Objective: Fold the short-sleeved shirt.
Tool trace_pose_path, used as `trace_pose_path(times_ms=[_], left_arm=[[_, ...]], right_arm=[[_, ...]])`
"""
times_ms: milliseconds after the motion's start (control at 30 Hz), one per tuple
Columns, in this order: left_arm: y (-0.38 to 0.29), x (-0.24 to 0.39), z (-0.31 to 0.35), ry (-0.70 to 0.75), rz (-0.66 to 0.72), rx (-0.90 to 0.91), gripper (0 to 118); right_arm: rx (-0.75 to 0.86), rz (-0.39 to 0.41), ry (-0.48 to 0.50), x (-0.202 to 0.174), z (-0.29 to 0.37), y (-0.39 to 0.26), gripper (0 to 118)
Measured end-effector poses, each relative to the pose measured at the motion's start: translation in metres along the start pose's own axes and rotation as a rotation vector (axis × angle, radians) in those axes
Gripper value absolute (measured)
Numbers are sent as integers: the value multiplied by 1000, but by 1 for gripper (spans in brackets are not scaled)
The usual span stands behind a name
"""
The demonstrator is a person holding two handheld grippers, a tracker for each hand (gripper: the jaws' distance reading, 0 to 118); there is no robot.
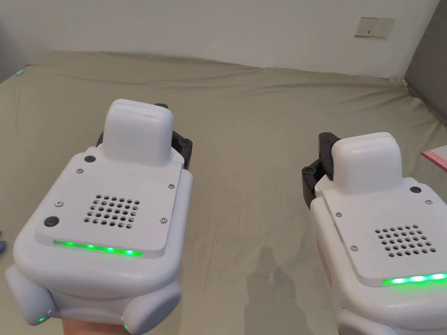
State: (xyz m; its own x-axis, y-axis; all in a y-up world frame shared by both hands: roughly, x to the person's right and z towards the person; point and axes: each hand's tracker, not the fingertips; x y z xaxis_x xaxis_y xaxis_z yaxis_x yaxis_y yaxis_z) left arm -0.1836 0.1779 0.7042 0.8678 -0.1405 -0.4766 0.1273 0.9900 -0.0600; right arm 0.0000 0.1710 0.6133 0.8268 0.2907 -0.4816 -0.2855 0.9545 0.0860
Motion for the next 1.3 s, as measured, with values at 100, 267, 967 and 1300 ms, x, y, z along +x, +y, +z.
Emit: trace_pose_path(times_ms=[100,267,967,1300], left_arm=[[-2,0,-1,-4,-3,-6,0],[-3,0,-1,-13,11,-16,0],[-3,-4,-5,-36,23,-46,98],[-4,-5,-5,-14,5,-35,118]], right_arm=[[8,2,-2,0,1,0,2],[15,-1,1,-1,1,1,2],[31,3,-20,3,-3,-1,109],[-236,-233,-49,14,-12,23,109]])
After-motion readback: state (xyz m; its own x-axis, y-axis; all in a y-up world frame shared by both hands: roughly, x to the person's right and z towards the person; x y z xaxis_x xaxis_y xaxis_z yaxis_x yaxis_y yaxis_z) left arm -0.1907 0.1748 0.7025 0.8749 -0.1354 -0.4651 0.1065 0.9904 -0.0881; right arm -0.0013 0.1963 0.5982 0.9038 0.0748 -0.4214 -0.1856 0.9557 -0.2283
